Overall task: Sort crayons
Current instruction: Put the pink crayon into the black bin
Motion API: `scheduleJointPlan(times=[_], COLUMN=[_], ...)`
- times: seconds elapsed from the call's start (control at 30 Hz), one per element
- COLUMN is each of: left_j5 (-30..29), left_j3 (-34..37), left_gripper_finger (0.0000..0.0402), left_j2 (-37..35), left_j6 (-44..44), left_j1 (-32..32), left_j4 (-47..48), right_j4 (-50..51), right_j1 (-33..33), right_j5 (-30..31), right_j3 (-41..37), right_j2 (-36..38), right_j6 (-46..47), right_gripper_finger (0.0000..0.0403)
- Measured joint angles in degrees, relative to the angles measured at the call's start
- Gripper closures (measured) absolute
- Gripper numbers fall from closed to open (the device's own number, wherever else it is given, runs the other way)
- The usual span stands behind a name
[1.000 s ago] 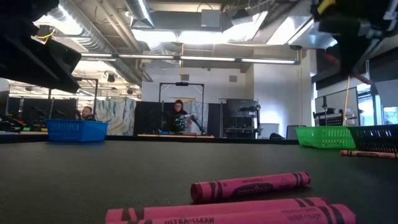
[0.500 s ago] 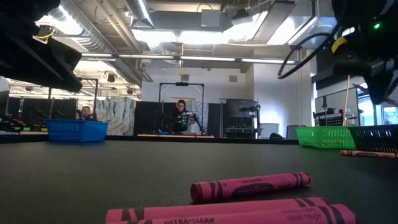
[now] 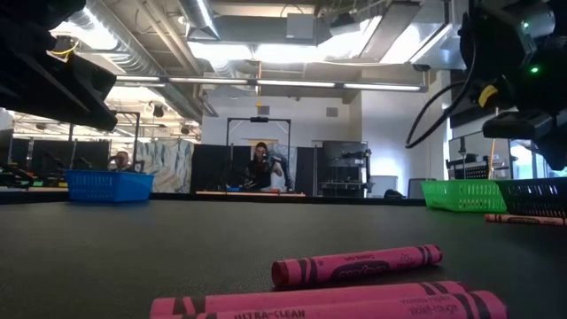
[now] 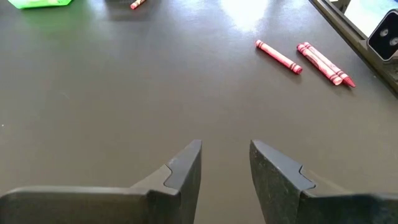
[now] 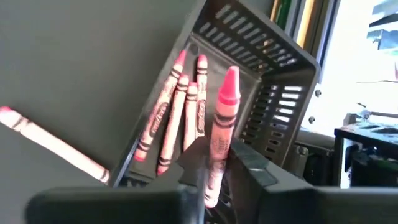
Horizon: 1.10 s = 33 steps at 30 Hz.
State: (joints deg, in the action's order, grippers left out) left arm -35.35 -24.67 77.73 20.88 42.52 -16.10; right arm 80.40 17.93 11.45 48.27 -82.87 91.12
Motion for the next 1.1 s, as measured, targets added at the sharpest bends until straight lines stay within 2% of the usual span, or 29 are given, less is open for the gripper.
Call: scheduleJointPlan(times=[0.2, 0.33, 0.4, 0.5, 0.6, 0.7, 0.87, 1.1], left_j5=[0.02, 0.00, -0.09, -0.11, -0.11, -0.04, -0.02, -0.09], left_j3=[0.00, 0.00, 0.00, 0.00, 0.00, 0.00, 0.00, 0.00], left_gripper_finger=[0.0274, 0.0274, 0.0274, 0.0274, 0.0274, 0.0274, 0.0274, 0.0274], left_j2=[0.00, 0.00, 0.00, 0.00, 0.00, 0.00, 0.00, 0.00], left_j6=[0.02, 0.00, 0.00, 0.00, 0.00, 0.02, 0.04, 0.01], left_j1=[-0.02, -0.02, -0.08, -0.08, -0.09, -0.11, -0.11, -0.11], left_j4=[-0.02, -0.22, -0.29, -0.28, -0.28, -0.26, -0.26, -0.24], right_j4=[0.93, 3.71, 2.72, -4.16, -13.87, -18.66, -16.97, -21.87], right_j1=[0.02, 0.05, 0.07, 0.04, 0.06, 0.04, -0.75, -4.67], right_j5=[-0.88, -0.66, -0.27, 0.43, 0.59, 0.70, 0.61, -4.48], right_j3=[0.86, 5.21, 7.72, 10.33, 10.71, 9.80, 6.90, 1.78], right_j2=[0.00, 0.00, 0.00, 0.00, 0.00, 0.00, 0.00, 0.00], right_j6=[-5.49, -8.02, -11.16, -20.05, -29.61, -36.27, -38.91, -39.19], right_gripper_finger=[0.0271, 0.0241, 0.0236, 0.0233, 0.0233, 0.0233, 0.0233, 0.0233])
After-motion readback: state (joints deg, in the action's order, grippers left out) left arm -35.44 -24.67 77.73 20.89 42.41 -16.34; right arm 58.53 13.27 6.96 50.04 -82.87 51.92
